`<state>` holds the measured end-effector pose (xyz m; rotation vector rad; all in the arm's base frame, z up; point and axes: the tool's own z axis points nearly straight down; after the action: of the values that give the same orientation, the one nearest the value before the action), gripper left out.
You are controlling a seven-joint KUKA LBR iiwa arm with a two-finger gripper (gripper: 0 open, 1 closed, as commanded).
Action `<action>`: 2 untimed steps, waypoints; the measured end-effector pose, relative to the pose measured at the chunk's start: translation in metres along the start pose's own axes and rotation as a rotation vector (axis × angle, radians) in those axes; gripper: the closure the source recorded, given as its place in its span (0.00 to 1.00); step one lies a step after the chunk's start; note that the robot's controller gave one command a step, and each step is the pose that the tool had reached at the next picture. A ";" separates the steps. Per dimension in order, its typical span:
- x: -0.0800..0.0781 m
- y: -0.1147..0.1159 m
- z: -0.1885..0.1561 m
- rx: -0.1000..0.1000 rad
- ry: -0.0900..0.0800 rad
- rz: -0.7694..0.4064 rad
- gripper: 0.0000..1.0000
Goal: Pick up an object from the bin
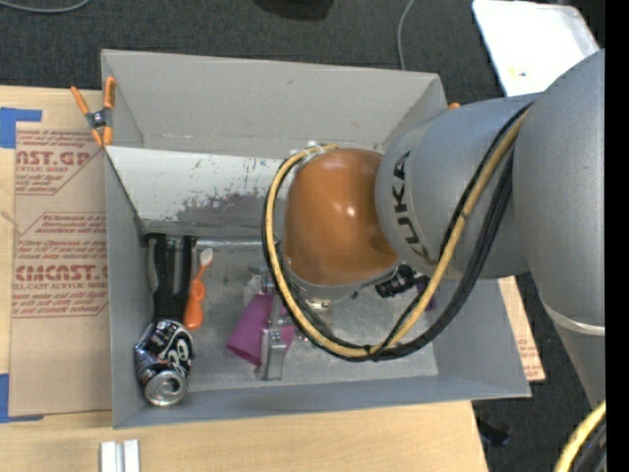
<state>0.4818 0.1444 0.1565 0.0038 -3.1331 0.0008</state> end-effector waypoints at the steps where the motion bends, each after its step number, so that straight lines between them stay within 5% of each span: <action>1: -0.002 -0.001 -0.004 -0.001 -0.007 0.001 0.00; 2: -0.008 -0.019 0.028 -0.001 -0.006 -0.046 0.00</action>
Offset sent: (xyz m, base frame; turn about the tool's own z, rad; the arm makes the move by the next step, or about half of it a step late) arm 0.0089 -0.0226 -0.0324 -0.0507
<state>0.4898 0.1251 0.1283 0.0758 -3.1379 -0.0005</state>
